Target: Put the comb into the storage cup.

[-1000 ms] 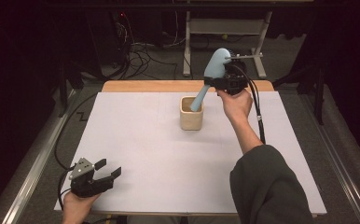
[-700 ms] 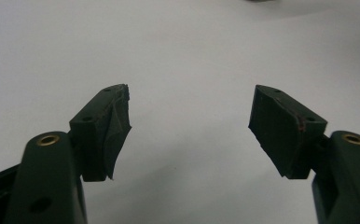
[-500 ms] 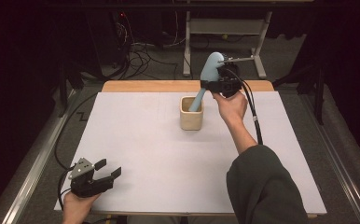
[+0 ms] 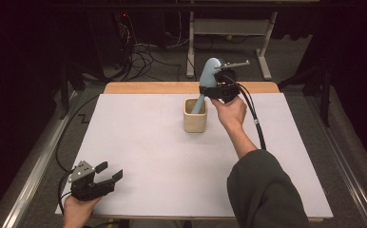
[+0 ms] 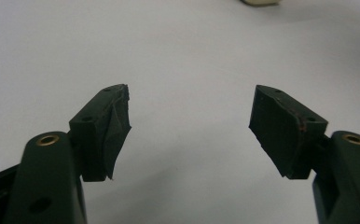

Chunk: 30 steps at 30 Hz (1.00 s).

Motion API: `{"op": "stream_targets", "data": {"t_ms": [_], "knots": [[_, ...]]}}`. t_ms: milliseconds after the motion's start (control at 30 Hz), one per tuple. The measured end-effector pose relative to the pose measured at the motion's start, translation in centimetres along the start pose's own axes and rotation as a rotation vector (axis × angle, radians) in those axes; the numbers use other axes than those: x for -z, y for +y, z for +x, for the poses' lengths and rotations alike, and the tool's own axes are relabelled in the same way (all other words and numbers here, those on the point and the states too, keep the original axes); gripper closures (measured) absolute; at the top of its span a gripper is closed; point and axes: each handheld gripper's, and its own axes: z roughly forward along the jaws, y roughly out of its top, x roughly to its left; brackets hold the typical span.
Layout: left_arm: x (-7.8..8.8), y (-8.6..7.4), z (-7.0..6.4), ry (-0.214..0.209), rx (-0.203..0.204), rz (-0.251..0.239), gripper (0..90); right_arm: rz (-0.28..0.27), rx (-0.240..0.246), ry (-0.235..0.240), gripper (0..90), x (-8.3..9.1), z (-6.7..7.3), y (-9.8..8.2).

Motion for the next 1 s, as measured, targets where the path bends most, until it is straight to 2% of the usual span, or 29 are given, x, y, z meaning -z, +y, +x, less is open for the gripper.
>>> {"op": "stream_targets", "data": {"t_ms": [267,533,1000], "knots": [[0.0,0.0,0.0,0.001,0.001,-0.004,29.1,0.006,0.006,-0.003,56.0,-0.5,0.4,-0.3],[0.0,0.0,0.1,0.001,0.008,-0.006,29.1,0.01,-0.009,-0.005,55.9,-1.0,0.0,-1.2],[-0.1,0.0,0.1,-0.002,0.008,-0.006,29.0,0.027,-0.001,-0.001,55.5,-2.3,0.6,-1.7]]}}
